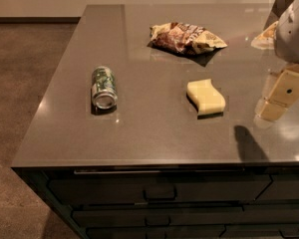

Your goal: Place green can upright

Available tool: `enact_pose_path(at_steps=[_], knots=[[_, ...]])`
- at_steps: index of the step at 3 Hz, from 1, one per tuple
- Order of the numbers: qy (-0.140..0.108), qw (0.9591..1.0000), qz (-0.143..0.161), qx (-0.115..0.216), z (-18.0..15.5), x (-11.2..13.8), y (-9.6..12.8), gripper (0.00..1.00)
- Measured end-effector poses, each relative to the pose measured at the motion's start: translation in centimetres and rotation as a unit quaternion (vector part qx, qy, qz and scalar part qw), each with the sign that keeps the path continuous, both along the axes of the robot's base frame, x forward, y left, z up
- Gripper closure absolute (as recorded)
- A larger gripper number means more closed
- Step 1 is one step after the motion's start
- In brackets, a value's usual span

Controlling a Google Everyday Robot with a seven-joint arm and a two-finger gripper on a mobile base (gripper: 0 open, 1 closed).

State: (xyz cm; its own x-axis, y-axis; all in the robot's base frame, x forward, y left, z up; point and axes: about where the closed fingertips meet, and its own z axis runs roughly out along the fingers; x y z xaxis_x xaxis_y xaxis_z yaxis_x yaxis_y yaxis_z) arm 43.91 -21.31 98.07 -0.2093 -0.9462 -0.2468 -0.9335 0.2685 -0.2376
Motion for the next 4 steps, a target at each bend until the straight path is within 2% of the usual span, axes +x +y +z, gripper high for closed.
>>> enact_pose_path(at_steps=[1,2,3,4], knots=[[0.001,0.9979,0.004,0.064,0.8,0.9,1.7,0.0],[0.013,0.9942,0.007,0.106,1.8,2.0,5.2,0.0],[0.029,0.9933,-0.012,0.111,2.4,3.9,9.8,0.0],[0.04,0.994,-0.045,0.091,1.7,6.1,13.6,0.0]])
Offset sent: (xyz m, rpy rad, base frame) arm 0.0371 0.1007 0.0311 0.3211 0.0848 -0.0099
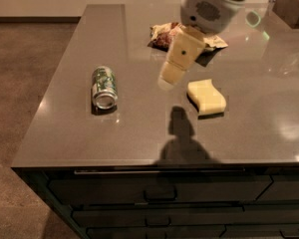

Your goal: Place green can upright

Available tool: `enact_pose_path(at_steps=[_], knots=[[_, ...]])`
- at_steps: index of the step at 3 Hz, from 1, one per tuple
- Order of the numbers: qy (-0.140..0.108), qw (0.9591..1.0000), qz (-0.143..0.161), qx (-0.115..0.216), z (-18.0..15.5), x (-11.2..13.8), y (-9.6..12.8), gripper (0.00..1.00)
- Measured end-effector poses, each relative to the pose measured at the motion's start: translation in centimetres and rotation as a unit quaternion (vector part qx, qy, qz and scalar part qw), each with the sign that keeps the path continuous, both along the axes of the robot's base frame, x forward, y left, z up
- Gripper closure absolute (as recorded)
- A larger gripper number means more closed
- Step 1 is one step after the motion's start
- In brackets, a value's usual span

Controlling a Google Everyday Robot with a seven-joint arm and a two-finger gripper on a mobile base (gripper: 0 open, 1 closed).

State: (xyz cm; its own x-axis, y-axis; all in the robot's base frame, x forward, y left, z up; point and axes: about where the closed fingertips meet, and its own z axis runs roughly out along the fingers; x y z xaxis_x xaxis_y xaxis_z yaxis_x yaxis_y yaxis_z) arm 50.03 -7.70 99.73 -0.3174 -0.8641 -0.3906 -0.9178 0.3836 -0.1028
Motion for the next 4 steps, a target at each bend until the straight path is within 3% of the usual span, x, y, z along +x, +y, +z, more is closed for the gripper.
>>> enact_pose_path(at_steps=[1,2,3,4], knots=[[0.028,0.9979,-0.058,-0.011,-1.6,2.7,3.3,0.0],[0.064,0.9909,-0.118,0.01,-2.4,4.7,5.6,0.0],[0.087,0.9803,-0.174,0.035,-2.4,6.0,8.8,0.0],[0.107,0.9693,-0.219,0.032,-3.3,7.2,11.8,0.0]])
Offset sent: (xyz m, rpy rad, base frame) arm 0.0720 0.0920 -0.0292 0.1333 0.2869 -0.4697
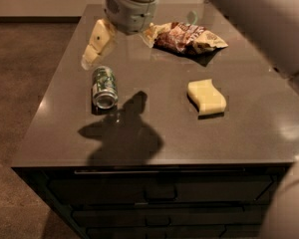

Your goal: Place green can upright

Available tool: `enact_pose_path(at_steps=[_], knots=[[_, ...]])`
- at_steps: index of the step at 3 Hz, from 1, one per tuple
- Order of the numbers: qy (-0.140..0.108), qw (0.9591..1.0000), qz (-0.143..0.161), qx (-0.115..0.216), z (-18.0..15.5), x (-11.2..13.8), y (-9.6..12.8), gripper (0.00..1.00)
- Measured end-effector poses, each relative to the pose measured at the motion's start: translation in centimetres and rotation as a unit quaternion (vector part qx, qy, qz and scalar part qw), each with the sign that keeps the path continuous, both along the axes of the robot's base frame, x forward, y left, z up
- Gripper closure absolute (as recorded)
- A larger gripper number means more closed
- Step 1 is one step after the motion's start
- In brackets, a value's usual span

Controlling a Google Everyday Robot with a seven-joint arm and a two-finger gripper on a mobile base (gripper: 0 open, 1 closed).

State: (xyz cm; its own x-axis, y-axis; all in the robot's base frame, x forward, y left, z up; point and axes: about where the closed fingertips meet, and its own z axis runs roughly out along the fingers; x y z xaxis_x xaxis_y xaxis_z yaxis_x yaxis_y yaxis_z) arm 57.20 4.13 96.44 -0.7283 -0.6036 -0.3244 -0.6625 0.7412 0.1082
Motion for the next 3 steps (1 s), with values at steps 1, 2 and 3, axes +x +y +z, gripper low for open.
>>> enact_pose_path(at_steps=[1,2,3], knots=[[0.029,0.9989,-0.031,-0.018,-1.8,1.0,3.1,0.0],[0.056,0.9966,-0.051,-0.032,-3.4,2.0,5.5,0.0],[0.084,0.9933,-0.069,-0.04,-5.1,3.0,7.7,0.0]])
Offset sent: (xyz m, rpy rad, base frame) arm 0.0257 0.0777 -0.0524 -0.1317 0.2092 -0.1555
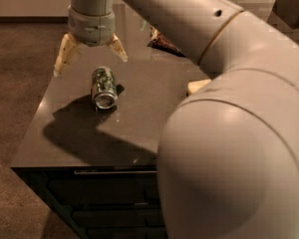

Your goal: Place green can upright

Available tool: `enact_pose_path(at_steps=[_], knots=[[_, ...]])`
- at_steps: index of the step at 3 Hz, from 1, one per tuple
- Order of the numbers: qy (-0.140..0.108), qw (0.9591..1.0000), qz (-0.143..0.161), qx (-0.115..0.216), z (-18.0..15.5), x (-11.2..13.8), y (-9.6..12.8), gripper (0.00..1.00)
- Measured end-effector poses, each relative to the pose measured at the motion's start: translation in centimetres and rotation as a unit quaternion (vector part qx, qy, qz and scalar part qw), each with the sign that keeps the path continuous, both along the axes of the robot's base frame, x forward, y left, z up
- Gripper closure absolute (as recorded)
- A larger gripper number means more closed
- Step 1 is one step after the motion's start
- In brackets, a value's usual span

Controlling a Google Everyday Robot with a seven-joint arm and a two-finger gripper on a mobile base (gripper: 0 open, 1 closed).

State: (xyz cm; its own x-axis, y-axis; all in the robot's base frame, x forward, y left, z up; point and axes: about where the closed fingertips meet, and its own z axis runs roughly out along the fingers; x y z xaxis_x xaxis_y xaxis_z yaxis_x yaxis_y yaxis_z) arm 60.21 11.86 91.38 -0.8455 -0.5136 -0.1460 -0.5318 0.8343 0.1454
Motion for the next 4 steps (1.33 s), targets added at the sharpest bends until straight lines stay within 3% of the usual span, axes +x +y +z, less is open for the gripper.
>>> enact_pose_path(at_steps=[2,4], knots=[[0.035,0.9985,-0.043,0.002,-3.0,0.3,1.4,0.0],[0.025,0.9963,-0.082,-0.008,-4.7,1.1,-0.2,0.0]])
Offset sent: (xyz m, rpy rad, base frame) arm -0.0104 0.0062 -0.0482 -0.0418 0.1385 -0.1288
